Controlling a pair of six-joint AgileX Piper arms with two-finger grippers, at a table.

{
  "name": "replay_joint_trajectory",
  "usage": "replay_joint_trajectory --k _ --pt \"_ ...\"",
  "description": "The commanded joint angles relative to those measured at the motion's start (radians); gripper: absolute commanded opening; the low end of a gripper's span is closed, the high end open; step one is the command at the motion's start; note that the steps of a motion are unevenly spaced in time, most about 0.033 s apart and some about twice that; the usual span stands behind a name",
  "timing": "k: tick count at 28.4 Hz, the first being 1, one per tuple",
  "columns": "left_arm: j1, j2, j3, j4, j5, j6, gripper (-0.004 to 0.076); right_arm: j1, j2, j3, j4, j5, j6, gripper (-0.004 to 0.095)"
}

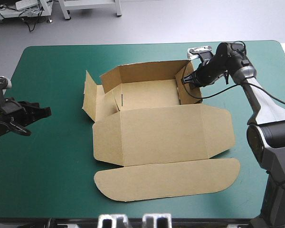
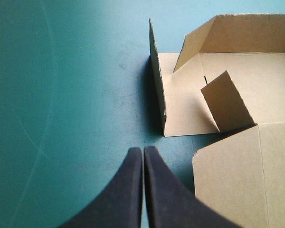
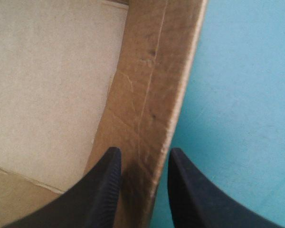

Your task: Fold the box

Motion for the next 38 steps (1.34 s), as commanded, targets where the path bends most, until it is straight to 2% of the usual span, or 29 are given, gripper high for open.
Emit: replay_joint_trajectory --k 1,3,4,5,7,12,20,24,27,30,32,33,35,38 --pt "-0.002 -0.009 -0.03 -0.032 -0.053 -0.001 -0.0003 -0.006 -0.037 -0.03 0.026 -0.047 -0.01 0.0304" --pt "-0.002 -0.009 -0.03 -0.032 -0.047 0.004 -0.0003 -0.006 -0.033 -0.03 0.049 -0.044 -0.01 0.0299" --pt "-0.002 -0.007 -0.03 -0.032 -0.045 0.029 -0.0003 -0.006 -0.03 -0.03 0.054 -0.042 -0.01 0.0262" --pt "-0.002 -0.004 -0.03 -0.032 -0.047 0.051 -0.0003 -0.006 -0.027 -0.03 0.061 -0.037 -0.01 0.0201" --pt "0.0 0.008 -0.03 -0.02 -0.067 0.058 -0.0003 -0.006 -0.026 -0.03 0.072 -0.03 -0.004 -0.0028" --pt "0.0 0.049 -0.03 -0.02 -0.149 0.041 -0.0003 -0.006 -0.055 -0.03 0.136 -0.016 0.006 -0.002" --pt "0.0 0.15 -0.03 -0.033 -0.189 0.022 -0.0003 -0.019 -0.206 -0.03 0.168 0.001 0.017 -0.0019" --pt "0.0 0.19 -0.03 -0.099 -0.237 0.022 -0.0003 -0.066 -0.298 -0.03 0.196 0.019 0.029 -0.0019" --pt "0.0 0.215 -0.03 -0.144 -0.284 0.022 -0.0003 -0.121 -0.362 -0.032 0.259 0.064 0.02 -0.0019" --pt "0.0 0.231 -0.03 -0.223 -0.325 0.028 -0.0003 -0.173 -0.424 -0.032 0.272 0.103 0.016 -0.0019" --pt "0.0 0.247 -0.03 -0.321 -0.328 0.07 -0.0003 -0.201 -0.468 -0.032 0.272 0.118 0.014 -0.0019" --pt "0.0 0.262 -0.03 -0.448 -0.312 0.139 -0.0003 -0.224 -0.503 -0.032 0.272 0.126 0.014 -0.0019" --pt "0.0 0.275 -0.03 -0.557 -0.291 0.219 -0.0003 -0.249 -0.542 -0.032 0.278 0.133 0.014 -0.0019" --pt "0.0 0.287 -0.03 -0.682 -0.251 0.294 -0.0003 -0.308 -0.612 -0.032 0.365 0.122 -0.001 -0.002"
